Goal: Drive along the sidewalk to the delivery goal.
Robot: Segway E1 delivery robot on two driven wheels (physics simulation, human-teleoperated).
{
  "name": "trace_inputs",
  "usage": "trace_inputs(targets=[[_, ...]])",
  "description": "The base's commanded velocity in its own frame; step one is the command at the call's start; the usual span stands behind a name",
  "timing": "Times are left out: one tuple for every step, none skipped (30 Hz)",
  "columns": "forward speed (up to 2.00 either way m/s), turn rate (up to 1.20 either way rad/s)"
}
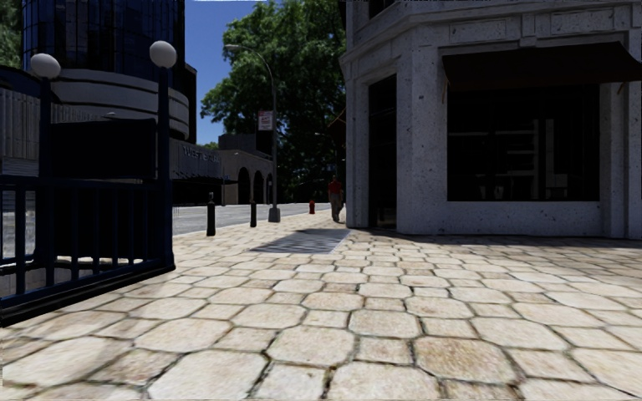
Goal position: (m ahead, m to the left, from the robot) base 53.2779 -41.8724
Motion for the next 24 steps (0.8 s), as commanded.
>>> trace_inputs(targets=[[2.00,0.37],[2.00,0.37],[2.00,0.33],[2.00,0.00],[2.00,0.00],[2.00,0.00],[2.00,0.00],[2.00,0.00],[2.00,0.00],[2.00,0.00],[2.00,0.00],[2.00,0.00],[2.00,0.00],[2.00,0.00],[2.00,0.00],[2.00,0.00],[2.00,0.00],[2.00,0.00],[2.00,0.00],[2.00,0.00],[2.00,0.00],[2.00,0.00],[2.00,0.00],[2.00,0.00]])
